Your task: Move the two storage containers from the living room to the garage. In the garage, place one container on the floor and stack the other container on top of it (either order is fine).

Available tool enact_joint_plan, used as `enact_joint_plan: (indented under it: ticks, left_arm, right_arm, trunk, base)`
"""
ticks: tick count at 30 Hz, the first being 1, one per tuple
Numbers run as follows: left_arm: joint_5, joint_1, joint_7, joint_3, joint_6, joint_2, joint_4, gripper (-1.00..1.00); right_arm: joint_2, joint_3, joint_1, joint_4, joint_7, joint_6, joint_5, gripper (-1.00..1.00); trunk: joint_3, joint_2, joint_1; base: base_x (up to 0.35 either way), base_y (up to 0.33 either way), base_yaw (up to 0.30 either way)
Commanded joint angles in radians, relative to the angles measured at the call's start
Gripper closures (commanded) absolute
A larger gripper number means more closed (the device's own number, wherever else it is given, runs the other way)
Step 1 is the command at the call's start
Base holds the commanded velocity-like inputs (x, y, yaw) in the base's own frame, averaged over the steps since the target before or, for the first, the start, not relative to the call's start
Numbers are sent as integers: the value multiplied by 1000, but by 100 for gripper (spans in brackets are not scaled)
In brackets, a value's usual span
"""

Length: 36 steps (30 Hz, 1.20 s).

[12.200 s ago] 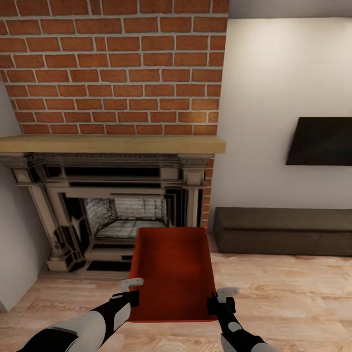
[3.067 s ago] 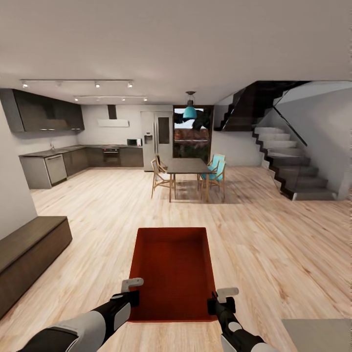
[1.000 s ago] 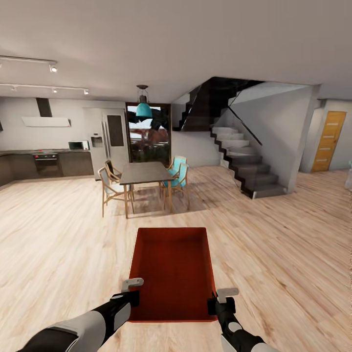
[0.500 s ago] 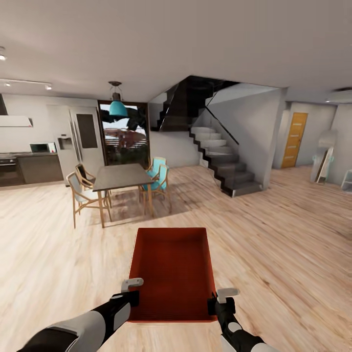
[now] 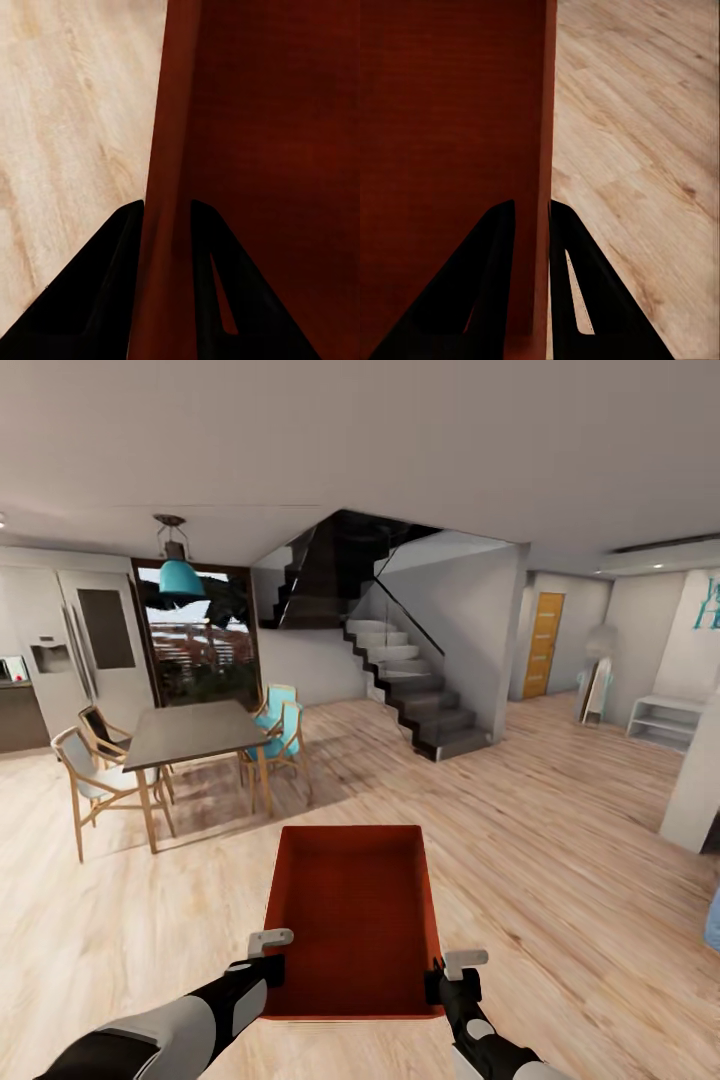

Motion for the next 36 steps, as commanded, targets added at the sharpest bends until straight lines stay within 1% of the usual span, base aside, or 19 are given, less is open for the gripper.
enact_joint_plan:
  ticks: [1,28,36]
  left_arm:
    - [0,-2,8,46,-1,5,-3,100]
    - [0,-2,7,46,-2,5,-3,100]
    - [0,-2,8,46,-1,5,-3,100]
  right_arm:
    - [-8,3,-1,8,-14,-4,-13,100]
    - [-8,3,-1,8,-14,-4,-13,100]
    - [-8,3,-1,8,-14,-5,-13,100]
  trunk:
    - [-2,-1,1]
    - [-2,-1,1]
    - [-2,-1,1]
  base:
    - [321,92,-284]
    - [321,90,-284]
    - [321,35,-44]
